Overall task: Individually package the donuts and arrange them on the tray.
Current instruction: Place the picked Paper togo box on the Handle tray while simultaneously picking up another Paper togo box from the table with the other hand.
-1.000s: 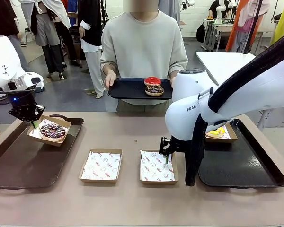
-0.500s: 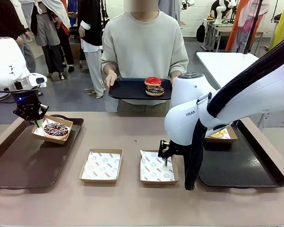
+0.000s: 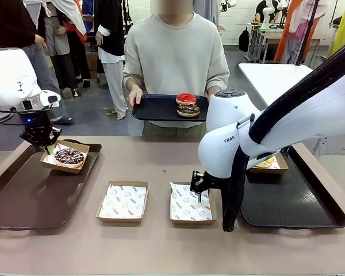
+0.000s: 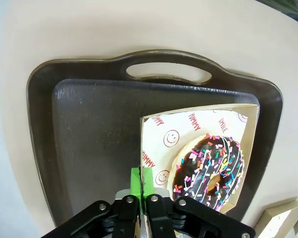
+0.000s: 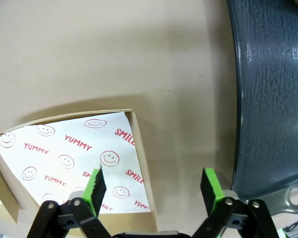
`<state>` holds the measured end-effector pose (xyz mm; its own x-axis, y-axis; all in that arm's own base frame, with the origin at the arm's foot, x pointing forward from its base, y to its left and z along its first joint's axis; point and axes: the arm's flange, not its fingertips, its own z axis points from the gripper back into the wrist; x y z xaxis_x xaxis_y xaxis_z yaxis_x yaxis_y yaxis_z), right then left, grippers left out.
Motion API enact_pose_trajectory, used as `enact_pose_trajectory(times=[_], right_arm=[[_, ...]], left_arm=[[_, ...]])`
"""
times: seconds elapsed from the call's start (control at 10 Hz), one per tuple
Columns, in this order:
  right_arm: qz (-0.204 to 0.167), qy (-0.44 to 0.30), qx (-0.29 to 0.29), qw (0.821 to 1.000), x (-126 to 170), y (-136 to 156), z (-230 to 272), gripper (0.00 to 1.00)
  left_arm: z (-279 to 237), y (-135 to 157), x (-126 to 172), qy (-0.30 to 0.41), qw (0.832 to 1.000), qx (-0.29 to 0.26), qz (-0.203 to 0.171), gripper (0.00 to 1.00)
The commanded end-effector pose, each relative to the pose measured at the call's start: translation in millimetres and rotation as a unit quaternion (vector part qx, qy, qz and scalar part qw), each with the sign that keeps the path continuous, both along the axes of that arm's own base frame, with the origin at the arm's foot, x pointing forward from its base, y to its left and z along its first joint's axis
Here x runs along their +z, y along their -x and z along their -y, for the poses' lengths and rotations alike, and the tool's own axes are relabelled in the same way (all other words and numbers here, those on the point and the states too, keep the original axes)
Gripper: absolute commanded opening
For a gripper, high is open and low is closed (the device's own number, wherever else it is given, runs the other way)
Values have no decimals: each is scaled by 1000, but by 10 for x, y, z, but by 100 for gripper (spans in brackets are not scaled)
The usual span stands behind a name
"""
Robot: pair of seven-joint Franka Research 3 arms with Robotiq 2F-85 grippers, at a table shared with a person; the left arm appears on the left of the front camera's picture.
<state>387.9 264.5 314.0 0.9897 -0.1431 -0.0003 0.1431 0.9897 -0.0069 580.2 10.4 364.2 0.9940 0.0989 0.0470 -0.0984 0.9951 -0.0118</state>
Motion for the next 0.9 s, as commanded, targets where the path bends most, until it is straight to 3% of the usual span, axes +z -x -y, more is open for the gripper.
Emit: enact_pose_trajectory(times=[0.0,0.1,0.2,0.3,0.4,0.5,0.8], right_arm=[[5,-11,8,1000,-29,-23,-59,41],[4,-11,6,1000,-27,-29,-66,7],[4,-12,6,1000,-26,-34,-71,0],[5,-10,7,1000,-25,-34,-77,0],[6,-10,6,1000,-24,-35,-78,0],[8,-11,3,1000,-22,-40,-78,4],[10,-15,-2,1000,-19,-45,-76,0]], left_arm=[[-1,-42,42,-13,1000,1,-2,61],[-3,-38,46,-13,1000,4,-3,61],[-7,-31,51,-13,1000,4,-2,100],[-15,-22,59,-11,1000,4,-1,61],[-25,-14,64,-11,1000,5,-1,100],[-39,-8,65,-8,1000,6,-2,100],[-60,13,70,-3,1000,7,-3,100]])
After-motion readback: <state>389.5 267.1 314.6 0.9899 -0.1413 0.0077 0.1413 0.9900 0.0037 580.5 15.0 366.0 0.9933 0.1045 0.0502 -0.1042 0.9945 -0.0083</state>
